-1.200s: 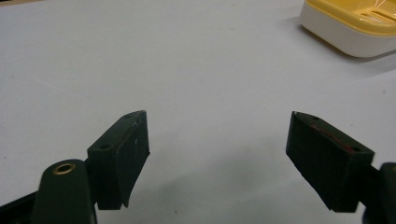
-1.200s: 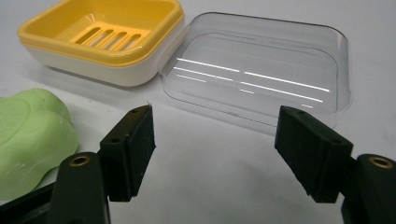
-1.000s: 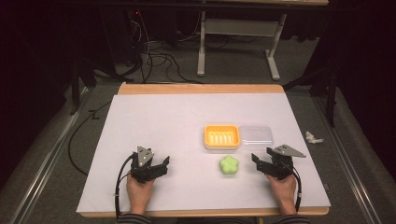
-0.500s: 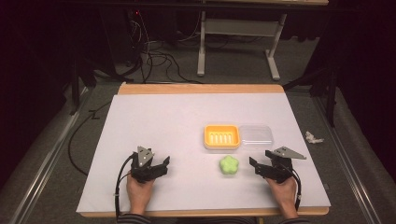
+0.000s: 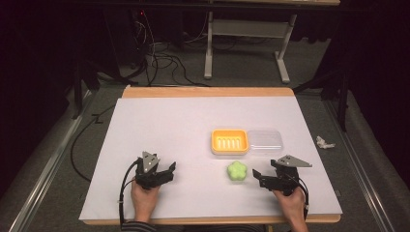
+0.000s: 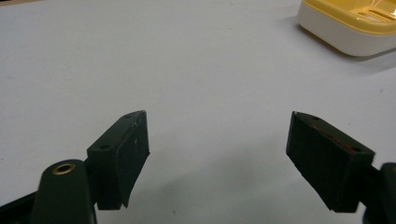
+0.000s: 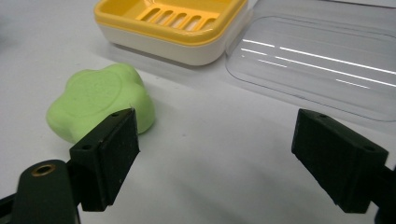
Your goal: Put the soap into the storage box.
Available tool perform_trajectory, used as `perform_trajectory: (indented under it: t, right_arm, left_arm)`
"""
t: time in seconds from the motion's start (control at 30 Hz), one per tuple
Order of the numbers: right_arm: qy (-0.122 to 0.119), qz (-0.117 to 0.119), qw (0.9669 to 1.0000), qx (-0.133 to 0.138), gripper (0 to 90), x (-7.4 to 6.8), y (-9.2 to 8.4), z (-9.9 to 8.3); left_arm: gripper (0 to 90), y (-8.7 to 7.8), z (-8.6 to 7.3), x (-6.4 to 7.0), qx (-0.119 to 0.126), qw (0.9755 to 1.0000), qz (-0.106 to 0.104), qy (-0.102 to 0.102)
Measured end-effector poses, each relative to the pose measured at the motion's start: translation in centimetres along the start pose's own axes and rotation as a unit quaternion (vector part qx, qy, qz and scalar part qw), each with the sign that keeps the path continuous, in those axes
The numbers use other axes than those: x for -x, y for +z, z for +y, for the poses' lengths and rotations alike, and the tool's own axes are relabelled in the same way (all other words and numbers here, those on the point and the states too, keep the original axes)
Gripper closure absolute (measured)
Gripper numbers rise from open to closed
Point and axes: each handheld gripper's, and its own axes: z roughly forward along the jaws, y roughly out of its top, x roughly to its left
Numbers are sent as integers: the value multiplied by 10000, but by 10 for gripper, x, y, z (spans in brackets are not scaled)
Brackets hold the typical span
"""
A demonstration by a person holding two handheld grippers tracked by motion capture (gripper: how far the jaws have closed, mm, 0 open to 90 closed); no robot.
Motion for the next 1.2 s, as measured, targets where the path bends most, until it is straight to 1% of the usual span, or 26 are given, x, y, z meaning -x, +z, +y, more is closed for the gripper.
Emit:
perform_trajectory:
  t: [0.07, 0.1, 0.2, 0.23, 0.33, 0.37, 0.5, 0.53, 0.63, 0.67, 0.77, 0.87, 0.9, 0.93, 0.97, 1.0, 1.03, 1.07, 1.2]
  right_arm:
    - [4, 7, 10000, 7, 147, -2, 0, 0]
    - [-92, 43, 9999, 22, 137, -4, -1, 0]
    - [-141, 111, 9998, 24, 138, -7, -2, 0]
    - [-199, 99, 9997, -25, 146, -9, -4, 0]
    - [-227, 123, 9996, -149, 150, -14, -5, 1]
    - [-302, 136, 9994, -131, 152, -15, -5, 1]
    - [-396, 212, 9990, -87, 158, -19, -6, 1]
    - [-401, 234, 9989, -112, 160, -20, -6, 2]
    - [-547, 287, 9980, -144, 163, -25, -5, 3]
    - [-547, 287, 9980, -144, 163, -25, -5, 3]
    - [-691, 366, 9967, -219, 167, -31, -1, 5]
    - [-720, 374, 9964, -231, 166, -34, 2, 7]
    - [-794, 421, 9956, -264, 165, -37, 5, 10]
    - [-794, 421, 9956, -264, 165, -37, 5, 10]
    - [-895, 452, 9945, -297, 164, -41, 8, 14]
    - [-895, 452, 9945, -297, 164, -41, 8, 14]
    - [-974, 482, 9934, -358, 162, -45, 12, 17]
    - [-974, 482, 9934, -358, 162, -45, 12, 17]
    - [-1134, 509, 9912, -446, 159, -50, 18, 20]
  left_arm:
    - [218, 0, 0, 0, 1, 10000, -1, 1]
    - [218, 0, 0, 0, 0, 10000, -1, 1]
    - [218, 0, 0, 0, -5, 10000, 3, 4]
    - [218, 0, 0, 0, -4, 10000, 3, 7]
    - [218, 0, 0, 0, -5, 10000, 2, 6]
    - [218, 0, 0, 0, -3, 10000, -1, 2]
    - [220, 1, -1, 0, -17, 10000, 3, 28]
    - [220, 1, -1, 0, -17, 10000, 3, 28]
    - [220, 1, -1, 1, -16, 10000, 1, 7]
    - [220, 1, -1, 1, -16, 10000, 1, 7]
    - [220, 1, -1, 0, -31, 10000, 6, 39]
    - [219, 1, -1, 1, -19, 10000, 13, 15]
    - [219, 1, -1, 0, -32, 10000, 15, 29]
    - [219, 1, -1, 0, -32, 10000, 15, 29]
    - [219, 1, -1, 1, -17, 10000, 15, 14]
    - [218, 1, -1, 1, -17, 10000, 15, 14]
    - [218, 1, -1, 0, -16, 10000, 17, 12]
    - [218, 1, -1, 0, -14, 10000, 18, 12]
    - [217, 1, -1, 0, -13, 10000, 22, 11]
